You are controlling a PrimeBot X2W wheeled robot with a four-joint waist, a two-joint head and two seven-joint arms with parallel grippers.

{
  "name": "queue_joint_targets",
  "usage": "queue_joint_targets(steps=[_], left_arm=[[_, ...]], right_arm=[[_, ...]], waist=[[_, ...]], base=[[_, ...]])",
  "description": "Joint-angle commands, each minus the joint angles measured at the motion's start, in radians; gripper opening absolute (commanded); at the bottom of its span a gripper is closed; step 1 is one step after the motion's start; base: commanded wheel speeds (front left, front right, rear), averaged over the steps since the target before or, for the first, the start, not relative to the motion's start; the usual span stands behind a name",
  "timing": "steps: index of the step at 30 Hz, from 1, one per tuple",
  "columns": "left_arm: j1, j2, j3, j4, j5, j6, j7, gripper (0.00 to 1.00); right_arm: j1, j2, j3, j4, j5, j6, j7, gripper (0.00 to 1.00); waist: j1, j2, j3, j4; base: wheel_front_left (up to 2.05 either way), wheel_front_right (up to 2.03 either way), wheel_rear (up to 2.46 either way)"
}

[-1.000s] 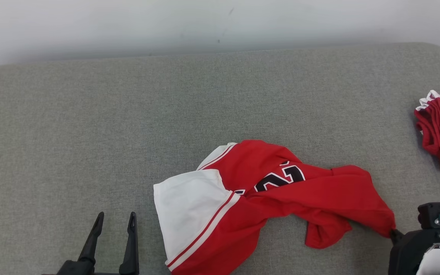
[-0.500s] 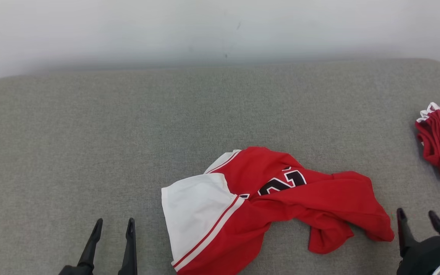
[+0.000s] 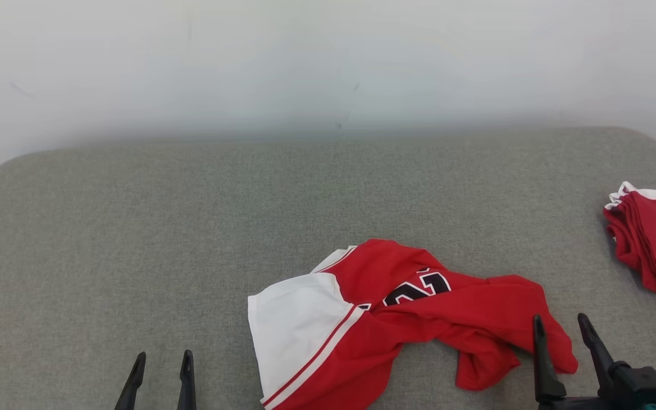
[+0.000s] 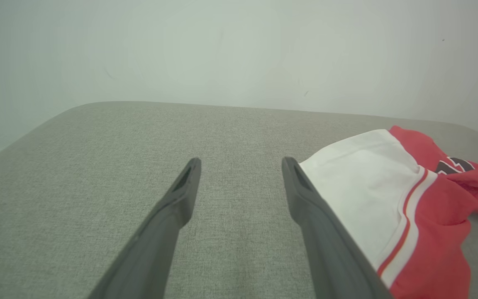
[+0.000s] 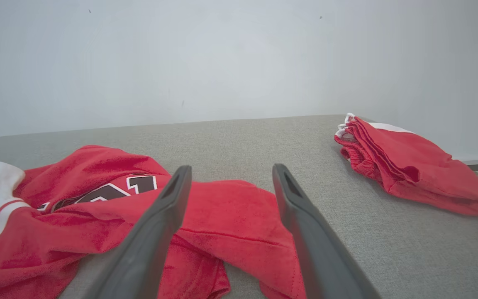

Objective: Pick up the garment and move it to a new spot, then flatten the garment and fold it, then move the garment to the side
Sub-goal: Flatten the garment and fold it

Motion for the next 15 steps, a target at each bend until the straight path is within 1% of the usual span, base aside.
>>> queue_joint_targets(steps=[1, 5, 8, 15], left_arm=[[0.017, 0.000, 0.004, 0.003, -0.001, 0.006, -0.003, 1.00], [0.022, 0.000, 0.011, 0.006, -0.005, 0.007, -0.003, 1.00], [0.031, -0.001, 0.015, 0.006, -0.011, 0.012, -0.003, 1.00], [0.035, -0.001, 0.016, 0.005, -0.022, 0.018, -0.003, 1.00]], right_arm=[[-0.005, 0.001, 0.007, 0.010, -0.003, -0.003, -0.012, 1.00], [-0.004, 0.002, 0.036, 0.049, -0.011, -0.003, -0.047, 1.00], [-0.002, 0.001, 0.054, 0.069, 0.007, -0.003, -0.065, 1.00], [-0.014, 0.002, 0.084, 0.089, 0.021, -0.003, -0.081, 1.00]], waist=[[0.0001, 0.0001, -0.011, -0.003], [0.0001, 0.0001, -0.022, -0.006], [0.0001, 0.0001, -0.028, -0.010], [0.0001, 0.0001, -0.038, -0.017]], base=[[0.00, 0.00, 0.00], [0.00, 0.00, 0.00], [0.00, 0.00, 0.00], [0.00, 0.00, 0.00]])
